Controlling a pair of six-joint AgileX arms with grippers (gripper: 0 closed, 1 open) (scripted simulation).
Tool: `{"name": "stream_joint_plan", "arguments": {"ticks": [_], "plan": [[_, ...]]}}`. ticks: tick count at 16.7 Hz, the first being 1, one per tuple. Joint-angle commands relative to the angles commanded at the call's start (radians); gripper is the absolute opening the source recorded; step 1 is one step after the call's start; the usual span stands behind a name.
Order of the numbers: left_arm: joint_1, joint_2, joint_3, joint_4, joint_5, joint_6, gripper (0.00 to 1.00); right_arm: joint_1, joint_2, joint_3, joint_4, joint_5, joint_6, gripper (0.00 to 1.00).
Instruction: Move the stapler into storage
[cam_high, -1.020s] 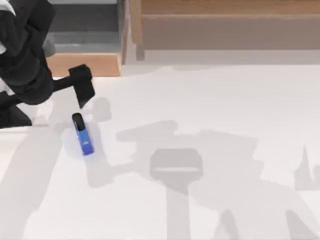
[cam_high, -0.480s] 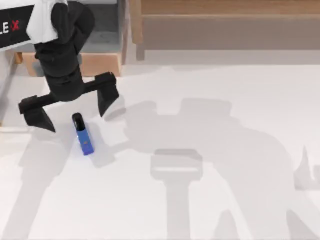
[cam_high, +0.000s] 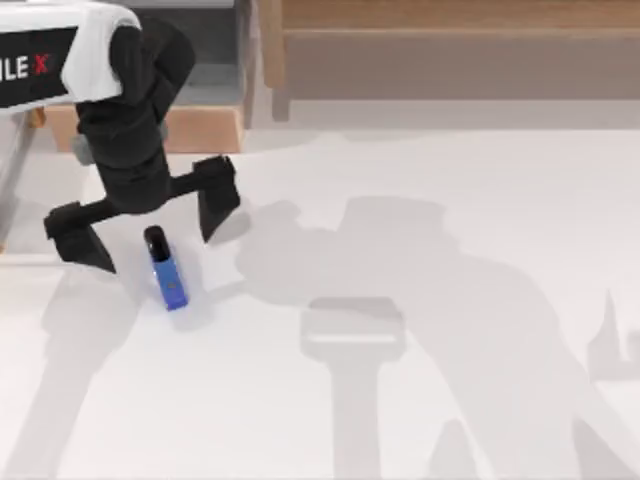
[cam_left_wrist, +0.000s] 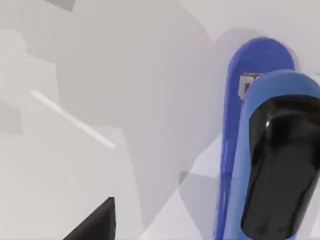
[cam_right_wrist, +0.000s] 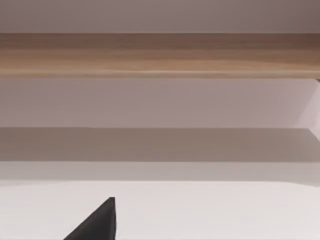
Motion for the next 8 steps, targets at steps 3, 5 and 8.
{"name": "stream_joint_plan", "arguments": {"ticks": [3,5,8], "plan": [[-0.001,0.033,-0.048,0.083,0.000,-0.001,1.00,0.000,0.000,0.000,0.000,0.000,0.000,1.00],[-0.001,0.045,-0.063,0.107,0.000,-0.001,1.00,0.000,0.000,0.000,0.000,0.000,0.000,1.00],[-0.001,0.045,-0.063,0.107,0.000,-0.001,1.00,0.000,0.000,0.000,0.000,0.000,0.000,1.00]]}}
